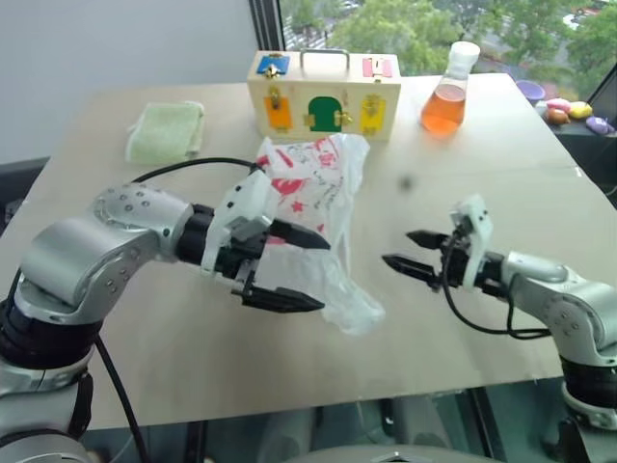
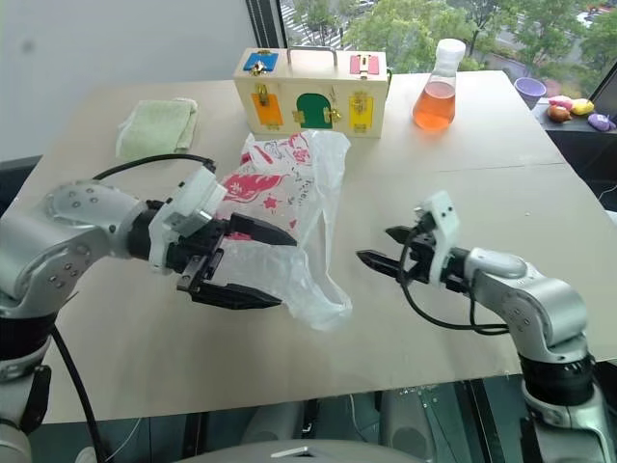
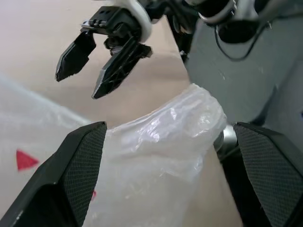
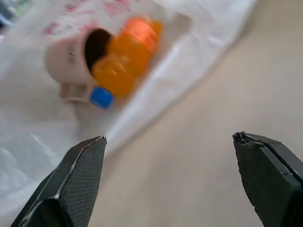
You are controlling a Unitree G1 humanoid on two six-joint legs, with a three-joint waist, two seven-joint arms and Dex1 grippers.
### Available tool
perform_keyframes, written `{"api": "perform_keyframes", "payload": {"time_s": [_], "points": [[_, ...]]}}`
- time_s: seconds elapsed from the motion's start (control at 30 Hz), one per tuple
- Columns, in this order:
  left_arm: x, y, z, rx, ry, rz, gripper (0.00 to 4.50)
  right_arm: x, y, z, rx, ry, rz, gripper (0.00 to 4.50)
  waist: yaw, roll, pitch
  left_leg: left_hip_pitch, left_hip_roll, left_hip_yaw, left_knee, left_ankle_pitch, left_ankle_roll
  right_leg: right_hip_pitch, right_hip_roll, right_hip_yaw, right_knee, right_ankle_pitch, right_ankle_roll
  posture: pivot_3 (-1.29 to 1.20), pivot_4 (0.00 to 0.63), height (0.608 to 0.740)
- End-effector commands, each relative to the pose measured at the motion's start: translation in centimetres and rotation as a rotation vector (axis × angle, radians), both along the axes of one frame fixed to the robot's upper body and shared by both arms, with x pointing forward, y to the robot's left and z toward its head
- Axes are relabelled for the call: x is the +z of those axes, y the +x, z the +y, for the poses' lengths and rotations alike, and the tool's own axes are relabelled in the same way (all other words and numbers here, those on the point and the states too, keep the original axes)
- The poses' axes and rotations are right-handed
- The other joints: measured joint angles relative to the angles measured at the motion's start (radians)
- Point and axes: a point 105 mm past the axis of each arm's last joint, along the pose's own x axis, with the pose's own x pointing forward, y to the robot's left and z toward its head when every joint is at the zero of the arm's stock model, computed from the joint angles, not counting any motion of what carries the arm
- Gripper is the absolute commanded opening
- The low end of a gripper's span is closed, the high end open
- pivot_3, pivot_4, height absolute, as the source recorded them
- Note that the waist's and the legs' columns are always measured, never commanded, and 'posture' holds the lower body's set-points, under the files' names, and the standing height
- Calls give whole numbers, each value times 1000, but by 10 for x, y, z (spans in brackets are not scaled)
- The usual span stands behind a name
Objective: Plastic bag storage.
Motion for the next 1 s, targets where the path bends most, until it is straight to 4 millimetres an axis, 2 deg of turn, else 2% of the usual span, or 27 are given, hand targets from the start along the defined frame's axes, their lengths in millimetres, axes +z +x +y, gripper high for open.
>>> {"api": "perform_keyframes", "payload": {"time_s": [0.03,0.13,0.3,0.47,0.57,0.63,0.67,0.8,0.83,0.9,1.0], "points": [[2,0,-3,-103,23,-57,4442,30,-21,-5,50,43,-176,4500,-4,0,0,0,0,0,0,0,0,0,0,0,0,0,0,0,150,740],[5,-3,-13,-213,40,-97,4442,27,-41,-9,70,-13,-223,4500,-1,0,0,-1,2,-1,-1,-2,3,0,1,-2,-2,0,0,0,150,740],[6,-1,-35,-398,96,-146,4442,20,-50,-16,0,-60,-233,4500,2,0,0,-1,2,-1,1,-3,4,4,1,-3,-7,0,1,0,150,740],[-17,-5,-40,-532,229,-147,4442,19,-52,-21,-42,-59,-220,4500,-4,0,0,3,3,-1,1,-3,5,7,2,-2,-6,0,1,0,150,740],[-37,-6,-35,-578,318,-170,3628,19,-51,-25,-62,-69,-220,4500,-6,0,0,3,3,-1,1,-3,5,7,3,-2,-6,0,1,0,150,740],[-42,-9,-34,-598,304,-188,2601,21,-48,-26,-73,-73,-233,4500,-4,0,0,3,3,-1,1,-3,5,7,3,-2,-6,0,1,0,150,740],[-42,-12,-29,-586,291,-193,2302,22,-46,-26,-77,-80,-244,4500,-5,0,0,3,3,-1,1,-3,5,7,3,-2,-6,0,1,0,150,740],[-26,-20,-10,-447,205,-176,453,29,-33,-22,-98,-106,-303,4500,-14,0,1,3,4,0,1,-3,5,6,3,0,-6,0,1,0,150,740],[-21,-16,-5,-391,182,-188,92,31,-28,-19,-103,-111,-322,4500,-11,0,1,3,5,-1,1,-3,5,6,4,-1,-6,0,1,0,150,740],[-17,-13,9,-301,178,-178,92,34,-16,-11,-102,-123,-340,4500,-10,0,1,3,5,-2,1,-3,5,6,4,-3,-6,-2,3,0,150,740],[-16,-6,31,-198,208,-197,92,34,-2,12,-41,-185,-392,4500,-7,0,0,3,5,-1,1,-3,5,7,4,-3,-6,-2,4,0,150,740]]}}
